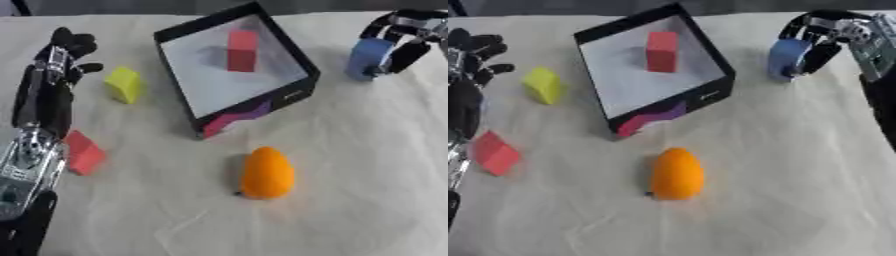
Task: Pick up objects on the table and place them in the box.
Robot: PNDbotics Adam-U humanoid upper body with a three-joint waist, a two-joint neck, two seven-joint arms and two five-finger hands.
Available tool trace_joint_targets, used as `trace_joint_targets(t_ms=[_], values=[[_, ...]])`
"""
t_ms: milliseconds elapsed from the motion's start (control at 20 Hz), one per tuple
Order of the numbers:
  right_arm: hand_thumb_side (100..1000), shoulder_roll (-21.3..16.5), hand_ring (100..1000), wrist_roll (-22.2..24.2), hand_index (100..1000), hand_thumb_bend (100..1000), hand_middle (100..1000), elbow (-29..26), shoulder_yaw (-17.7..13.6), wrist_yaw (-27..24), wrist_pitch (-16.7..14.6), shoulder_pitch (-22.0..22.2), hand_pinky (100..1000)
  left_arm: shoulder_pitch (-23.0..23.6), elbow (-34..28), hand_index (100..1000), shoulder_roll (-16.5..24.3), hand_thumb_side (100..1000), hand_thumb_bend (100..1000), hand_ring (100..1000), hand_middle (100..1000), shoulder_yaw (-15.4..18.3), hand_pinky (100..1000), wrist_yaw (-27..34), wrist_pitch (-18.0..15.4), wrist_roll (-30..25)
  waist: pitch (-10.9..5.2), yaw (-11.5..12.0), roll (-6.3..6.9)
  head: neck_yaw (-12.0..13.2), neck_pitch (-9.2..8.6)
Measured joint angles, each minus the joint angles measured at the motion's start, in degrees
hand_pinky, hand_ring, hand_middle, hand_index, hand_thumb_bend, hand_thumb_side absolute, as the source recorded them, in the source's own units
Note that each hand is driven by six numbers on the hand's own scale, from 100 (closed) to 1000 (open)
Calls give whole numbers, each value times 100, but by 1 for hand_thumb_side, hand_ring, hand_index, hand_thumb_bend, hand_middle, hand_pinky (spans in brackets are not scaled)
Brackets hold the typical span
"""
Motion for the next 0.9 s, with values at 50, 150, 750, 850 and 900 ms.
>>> trace_joint_targets(t_ms=[50,150,750,850,900], values=[[100,-15,481,-3,686,327,558,-50,10,-56,-27,-12,691,1,0,727,0,802,245,823,735,0,711,0,-2,-6,0,-5,-1,4,0],[100,-58,480,8,687,315,558,-181,40,-179,-77,-86,690,2,0,727,2,803,245,824,735,0,710,-1,-3,-13,0,-24,-1,13,2],[100,643,487,-141,692,281,560,-988,248,-567,236,-953,691,17,1,728,-2,800,248,826,739,-38,711,-24,4,-77,-7,49,-1,-131,13],[100,947,485,-185,692,281,558,-1053,294,-499,259,-1024,688,-3,1,729,-8,798,249,827,739,-58,711,-23,6,-97,-7,94,-1,-195,26],[100,1104,486,-194,692,280,559,-1077,320,-480,265,-1037,689,-20,1,728,-24,798,250,827,739,-73,711,-23,5,-104,-8,119,-4,-230,34]])
